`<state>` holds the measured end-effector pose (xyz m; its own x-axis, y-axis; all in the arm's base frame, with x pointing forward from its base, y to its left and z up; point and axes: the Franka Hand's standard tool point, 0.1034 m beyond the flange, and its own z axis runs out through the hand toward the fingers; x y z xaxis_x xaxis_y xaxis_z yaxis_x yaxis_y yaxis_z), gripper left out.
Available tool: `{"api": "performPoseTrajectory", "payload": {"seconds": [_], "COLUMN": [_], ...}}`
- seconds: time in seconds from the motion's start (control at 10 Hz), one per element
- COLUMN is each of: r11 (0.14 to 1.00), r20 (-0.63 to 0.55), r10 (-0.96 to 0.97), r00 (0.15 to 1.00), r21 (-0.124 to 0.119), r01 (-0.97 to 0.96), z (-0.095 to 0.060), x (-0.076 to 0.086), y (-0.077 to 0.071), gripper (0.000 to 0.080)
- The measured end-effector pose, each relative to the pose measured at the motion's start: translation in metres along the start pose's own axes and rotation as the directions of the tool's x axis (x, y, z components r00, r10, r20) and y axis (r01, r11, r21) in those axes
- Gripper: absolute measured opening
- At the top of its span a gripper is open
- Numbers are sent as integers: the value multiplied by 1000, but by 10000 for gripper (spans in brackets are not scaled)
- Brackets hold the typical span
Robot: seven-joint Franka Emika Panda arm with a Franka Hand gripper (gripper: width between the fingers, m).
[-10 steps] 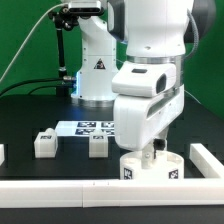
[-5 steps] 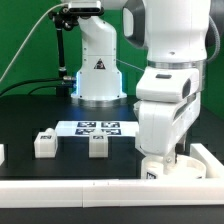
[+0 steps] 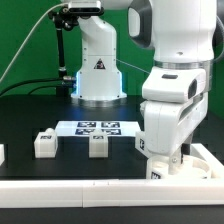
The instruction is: Assemble stool
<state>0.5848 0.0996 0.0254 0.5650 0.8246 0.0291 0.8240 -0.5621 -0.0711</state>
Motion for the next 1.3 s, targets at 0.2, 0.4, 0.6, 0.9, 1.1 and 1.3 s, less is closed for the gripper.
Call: {"api": "performPoseTrajectory", "payload": {"seconds": [0.2,0.4,0.6,0.9,1.1,1.3], "r11": [1000,1000,1000,1000,997,980], "r20": [0,0,0,0,7,36], "r10": [0,0,0,0,80,198], "r00": [1000,1000,1000,1000,997,979], "r21": [0,0,0,0,-1,2], "r01": [0,0,0,0,-80,-199], "z": [0,0,0,0,-15,-31], "x": [0,0,0,0,-1,-11], "y": [0,0,0,0,2,6], "gripper": [537,642,648,649,649,649]}}
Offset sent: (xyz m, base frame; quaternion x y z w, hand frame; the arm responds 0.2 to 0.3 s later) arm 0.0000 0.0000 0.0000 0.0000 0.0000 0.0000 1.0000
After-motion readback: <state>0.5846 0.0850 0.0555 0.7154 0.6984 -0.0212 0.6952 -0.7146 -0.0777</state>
